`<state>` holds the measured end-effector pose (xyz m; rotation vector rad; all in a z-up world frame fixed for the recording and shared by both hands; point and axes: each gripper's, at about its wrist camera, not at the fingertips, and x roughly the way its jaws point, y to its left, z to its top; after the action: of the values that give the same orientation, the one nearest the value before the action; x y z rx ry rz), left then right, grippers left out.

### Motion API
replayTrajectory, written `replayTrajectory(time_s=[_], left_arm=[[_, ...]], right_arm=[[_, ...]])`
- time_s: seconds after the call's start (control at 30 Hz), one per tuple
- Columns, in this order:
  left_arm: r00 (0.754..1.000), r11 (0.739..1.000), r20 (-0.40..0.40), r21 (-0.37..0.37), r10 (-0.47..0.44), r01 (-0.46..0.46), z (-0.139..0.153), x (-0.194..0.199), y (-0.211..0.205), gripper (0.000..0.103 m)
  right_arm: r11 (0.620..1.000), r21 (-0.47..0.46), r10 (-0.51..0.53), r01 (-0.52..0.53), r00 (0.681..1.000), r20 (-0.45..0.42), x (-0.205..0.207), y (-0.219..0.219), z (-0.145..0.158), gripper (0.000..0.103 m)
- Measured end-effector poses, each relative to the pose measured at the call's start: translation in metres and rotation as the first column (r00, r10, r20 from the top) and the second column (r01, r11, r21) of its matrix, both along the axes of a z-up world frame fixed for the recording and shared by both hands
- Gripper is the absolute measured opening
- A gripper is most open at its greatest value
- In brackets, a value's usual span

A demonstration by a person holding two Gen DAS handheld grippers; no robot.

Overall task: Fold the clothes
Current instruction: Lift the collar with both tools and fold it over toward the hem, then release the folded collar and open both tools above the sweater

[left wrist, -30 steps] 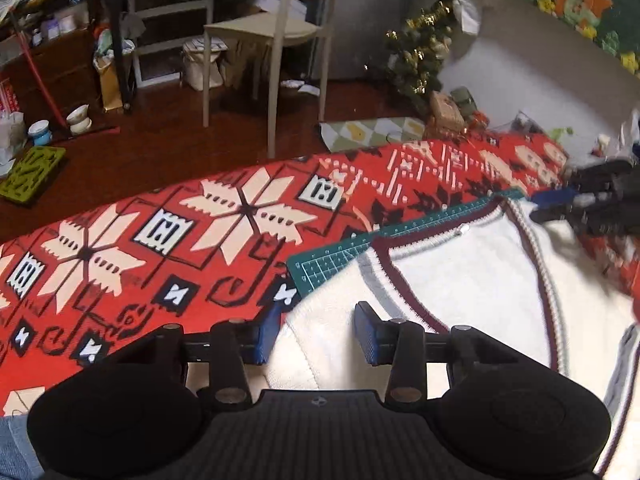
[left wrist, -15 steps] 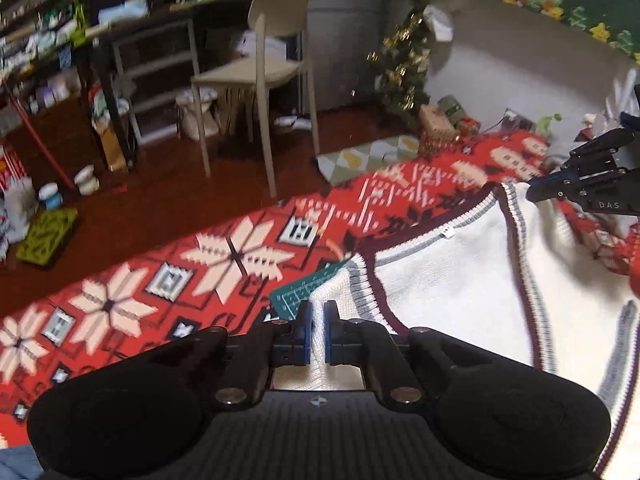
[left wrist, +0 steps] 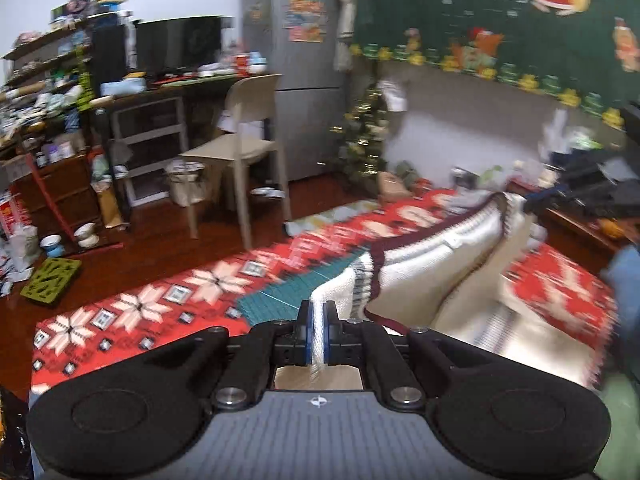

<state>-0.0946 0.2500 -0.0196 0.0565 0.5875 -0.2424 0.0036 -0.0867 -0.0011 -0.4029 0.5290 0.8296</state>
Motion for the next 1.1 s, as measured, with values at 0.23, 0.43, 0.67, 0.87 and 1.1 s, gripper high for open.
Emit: replayTrajectory(time_s=[0.23,0.43,0.67,0.87,1.1], left_arm=[[0.996,0.997,-0.041,0.010,-0.073,0.073,-0.020,-0.080,-0.031,0.004],[0.969,0.985,-0.209,0.083,-0.134,0.154,-0.085,-0.120,-0.060,0.004],[0.947,0.985,-0.297,0.079,-0.125,0.155,-0.121,-0.137,-0.061,0.007],[0.959,0.998,-0.278,-0.048,-0.050,0.039,-0.109,-0.140,-0.039,0.007],[0.978,0.997,-0.209,-0.083,-0.015,-0.003,-0.084,-0.138,-0.039,0.007]], right_arm=[[0.999,-0.035,0.020,-0.021,0.999,-0.037,-0.095,-0.033,-0.007,0.002],[0.984,-0.154,0.071,-0.092,0.988,-0.135,-0.151,-0.036,-0.068,0.002],[0.968,-0.223,0.046,-0.113,0.957,-0.286,-0.158,-0.041,-0.122,0.005],[0.982,-0.169,0.015,-0.082,0.930,-0.367,-0.156,-0.051,-0.120,0.007],[0.998,-0.053,0.004,-0.024,0.940,-0.341,-0.143,-0.047,-0.089,0.010]])
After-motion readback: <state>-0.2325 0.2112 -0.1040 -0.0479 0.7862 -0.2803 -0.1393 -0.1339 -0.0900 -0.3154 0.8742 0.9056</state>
